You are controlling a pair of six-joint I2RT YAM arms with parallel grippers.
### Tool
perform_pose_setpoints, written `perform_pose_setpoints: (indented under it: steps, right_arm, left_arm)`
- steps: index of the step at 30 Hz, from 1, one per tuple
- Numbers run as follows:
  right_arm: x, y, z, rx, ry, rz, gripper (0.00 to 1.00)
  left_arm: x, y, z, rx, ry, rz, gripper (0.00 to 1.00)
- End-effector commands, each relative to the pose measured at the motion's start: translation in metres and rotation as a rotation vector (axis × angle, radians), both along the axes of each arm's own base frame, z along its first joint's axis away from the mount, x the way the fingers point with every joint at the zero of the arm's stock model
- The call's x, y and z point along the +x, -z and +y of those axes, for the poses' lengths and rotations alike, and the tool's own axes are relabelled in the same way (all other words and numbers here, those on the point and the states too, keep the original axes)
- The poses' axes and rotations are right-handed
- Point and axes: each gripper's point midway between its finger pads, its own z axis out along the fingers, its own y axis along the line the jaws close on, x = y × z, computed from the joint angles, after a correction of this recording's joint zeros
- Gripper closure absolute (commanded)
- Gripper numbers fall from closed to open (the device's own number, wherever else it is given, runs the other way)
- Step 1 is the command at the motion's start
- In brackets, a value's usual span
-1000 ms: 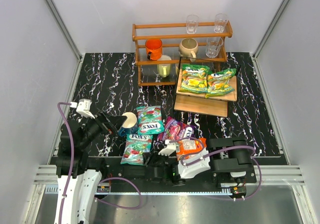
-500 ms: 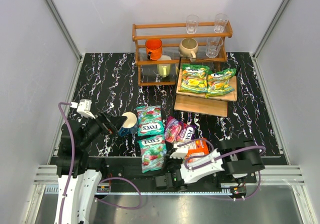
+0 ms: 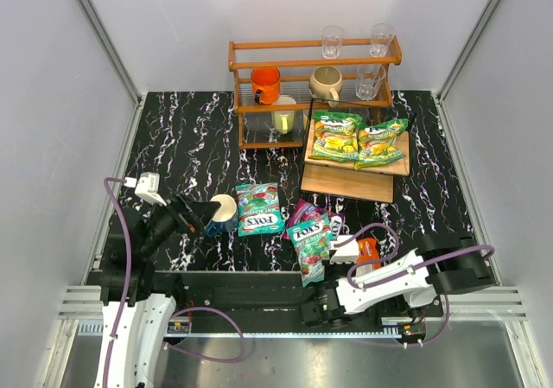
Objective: Place and organize the candy bags onto the shelf
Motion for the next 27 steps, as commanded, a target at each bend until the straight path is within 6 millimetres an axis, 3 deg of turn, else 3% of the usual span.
perform_pose_setpoints:
  steps: [1,6,18,27]
  right_arm:
    - [0.017,-0.048,-0.016,0.153,0.042,-0.140,1.00]
    - [0.024,-0.070,-0.023,0.243,0.022,-0.190,1.00]
    - [0.054,-0.090,-0.067,0.325,0.101,-0.274,1.00]
    - [0.061,-0.090,-0.083,0.325,0.141,-0.294,1.00]
  left_arm:
    - [0.000,-0.015,-0.002,-0.010,0.012,-0.064,0.01]
    - [0.001,-0.012,-0.003,-0.015,0.012,-0.060,0.01]
    - [0.005,-0.009,-0.006,-0.035,0.026,-0.061,0.01]
    - [0.010,-0.005,-0.008,-0.050,0.037,-0.054,0.01]
